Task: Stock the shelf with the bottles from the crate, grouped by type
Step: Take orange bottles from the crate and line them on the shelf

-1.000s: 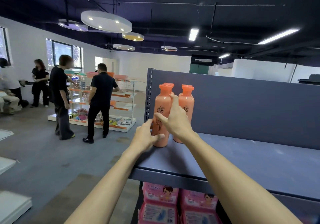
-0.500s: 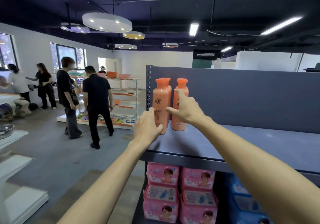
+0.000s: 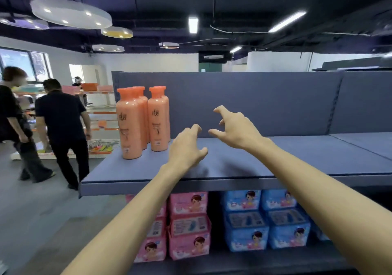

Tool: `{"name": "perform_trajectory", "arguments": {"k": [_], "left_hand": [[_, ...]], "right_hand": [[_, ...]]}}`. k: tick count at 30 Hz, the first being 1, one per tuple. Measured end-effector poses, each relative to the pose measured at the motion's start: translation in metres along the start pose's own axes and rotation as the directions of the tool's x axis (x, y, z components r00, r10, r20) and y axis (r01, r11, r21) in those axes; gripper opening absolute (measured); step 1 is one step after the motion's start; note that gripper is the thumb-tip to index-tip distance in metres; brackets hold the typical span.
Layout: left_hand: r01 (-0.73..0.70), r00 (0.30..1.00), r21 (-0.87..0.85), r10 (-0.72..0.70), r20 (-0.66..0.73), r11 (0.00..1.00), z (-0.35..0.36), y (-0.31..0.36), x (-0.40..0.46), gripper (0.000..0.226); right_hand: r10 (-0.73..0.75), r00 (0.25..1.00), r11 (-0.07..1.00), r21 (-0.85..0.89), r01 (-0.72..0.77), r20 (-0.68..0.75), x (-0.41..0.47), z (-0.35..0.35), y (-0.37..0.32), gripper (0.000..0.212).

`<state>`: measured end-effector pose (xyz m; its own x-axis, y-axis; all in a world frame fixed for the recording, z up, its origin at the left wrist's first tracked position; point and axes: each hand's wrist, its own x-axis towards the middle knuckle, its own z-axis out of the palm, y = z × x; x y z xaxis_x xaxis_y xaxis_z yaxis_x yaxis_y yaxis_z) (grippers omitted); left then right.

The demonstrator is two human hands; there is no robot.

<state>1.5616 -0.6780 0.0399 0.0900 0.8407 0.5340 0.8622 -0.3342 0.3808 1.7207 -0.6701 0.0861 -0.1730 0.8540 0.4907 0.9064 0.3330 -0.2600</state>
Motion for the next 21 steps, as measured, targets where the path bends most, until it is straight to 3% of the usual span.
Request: {"name": "perform_trajectory", "arguments": {"k": [2,7,16,21], "left_hand": [[-0.042,0.999,-0.068,0.042,-0.002,0.997,0.013,0.027,-0.015,0.048],[-0.115,0.983,-0.151,0.09,-0.163,0.982,0.051,0.074,-0.086,0.037],[-0.046,0.985,-0.104,0.062,0.164,0.994,0.149,0.092,-0.141,0.038],[0.092,0.921,-0.024,-0.076,0.383,0.995,0.217,0.059,-0.206,0.037]], "right_hand": [[-0.011,1.0,1.0,0.011,0.011,-0.008,-0.029,-0.013,0.026,0.06],[-0.014,1.0,0.999,0.05,0.014,0.003,-0.121,-0.024,0.093,0.057],[0.059,0.986,0.994,0.081,-0.072,0.159,-0.19,0.038,0.166,0.039],[0.128,0.916,0.979,0.101,-0.179,0.381,-0.256,0.121,0.202,0.041]]}}
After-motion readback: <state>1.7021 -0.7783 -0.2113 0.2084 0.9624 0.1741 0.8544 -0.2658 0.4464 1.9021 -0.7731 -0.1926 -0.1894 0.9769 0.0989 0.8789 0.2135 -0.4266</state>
